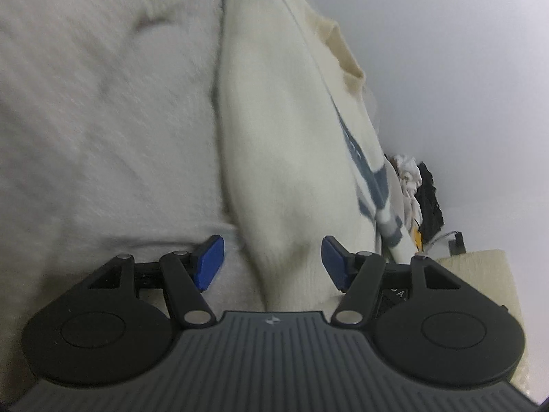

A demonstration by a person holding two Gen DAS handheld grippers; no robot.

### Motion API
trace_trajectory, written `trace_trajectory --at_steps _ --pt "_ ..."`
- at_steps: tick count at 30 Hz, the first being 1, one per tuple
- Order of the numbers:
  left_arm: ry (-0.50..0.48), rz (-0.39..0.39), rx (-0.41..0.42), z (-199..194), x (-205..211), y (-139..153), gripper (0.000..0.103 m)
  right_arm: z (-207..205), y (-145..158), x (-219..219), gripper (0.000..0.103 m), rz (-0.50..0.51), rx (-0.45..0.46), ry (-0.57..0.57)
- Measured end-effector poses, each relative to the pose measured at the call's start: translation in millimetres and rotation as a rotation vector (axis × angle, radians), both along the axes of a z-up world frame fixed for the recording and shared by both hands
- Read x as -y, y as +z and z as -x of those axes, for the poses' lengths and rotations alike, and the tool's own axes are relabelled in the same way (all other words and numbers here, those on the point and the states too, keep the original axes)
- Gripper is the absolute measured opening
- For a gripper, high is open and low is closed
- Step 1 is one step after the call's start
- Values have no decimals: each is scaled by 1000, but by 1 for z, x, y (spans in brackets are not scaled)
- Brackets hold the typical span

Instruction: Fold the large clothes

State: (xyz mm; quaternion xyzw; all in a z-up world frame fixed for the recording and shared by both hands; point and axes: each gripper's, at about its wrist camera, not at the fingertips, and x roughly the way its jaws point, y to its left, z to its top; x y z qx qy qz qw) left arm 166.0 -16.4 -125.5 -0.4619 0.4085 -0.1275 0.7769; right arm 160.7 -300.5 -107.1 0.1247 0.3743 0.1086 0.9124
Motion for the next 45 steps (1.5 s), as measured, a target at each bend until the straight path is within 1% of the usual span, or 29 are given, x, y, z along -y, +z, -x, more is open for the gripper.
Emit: trace_trajectory --at_steps 2,4,5,6,7,8,9,10,11,13,16,20,21,22,23,24,25,28,30,33,35,38,42,43,44,45 --pt "-16 8 20 -4 6 -3 68 3 1 0 9 -21 -6 -7" --pt "-29 47 17 -10 12 -9 68 3 3 0 9 -26 -8 -8" --pt "-39 60 7 -12 15 -13 63 2 4 -1 9 -18 -5 -5" --pt "-54 54 -1 -14 18 -15 57 2 4 -3 9 -6 -1 1" --pt "-65 32 -3 -16 21 -16 45 3 5 -4 9 4 3 6" --pt "-69 14 0 -16 22 -15 35 4 6 -6 9 13 7 9" --pt "-67 14 4 -15 21 -14 29 4 7 -7 9 18 9 11" --pt "-57 24 8 -12 19 -12 19 5 8 -7 9 19 8 14" --pt "-44 31 16 -7 16 -9 14 7 9 -7 9 16 6 16" --pt "-8 46 56 2 11 2 13 12 13 -8 9 -6 2 27" --pt "41 34 151 26 -4 30 12 25 24 -12 9 -19 33 66" --pt "126 35 226 62 -40 62 9 52 43 -24 9 -66 78 190" --pt "147 33 233 69 -49 67 9 62 47 -30 9 -62 92 230" --pt "156 14 227 75 -59 72 9 69 50 -35 9 -53 105 267" --pt "156 -31 201 78 -66 76 9 79 54 -43 9 -33 121 312" --pt "168 -57 201 83 -72 80 9 88 56 -51 9 -6 135 350" --pt "184 -62 193 87 -78 82 9 97 55 -60 9 26 144 390" --pt "232 -104 131 92 -89 80 9 115 43 -83 10 129 132 477" --pt "254 -145 66 89 -91 75 9 119 31 -95 10 193 115 517" --pt "285 -213 -32 81 -95 62 9 115 14 -106 11 246 68 545" --pt "296 -224 -75 77 -97 54 10 111 8 -107 12 252 48 544" --pt "316 -243 -101 75 -104 49 10 106 6 -108 12 236 26 534" --pt "314 -252 -94 78 -102 50 10 105 12 -103 12 195 17 510" --pt "314 -253 -91 78 -101 51 17 106 13 -102 12 187 17 505" --pt "310 -262 -91 80 -101 53 39 107 16 -100 12 176 17 497" --pt "300 -272 -86 82 -99 57 53 110 19 -99 12 165 19 487"
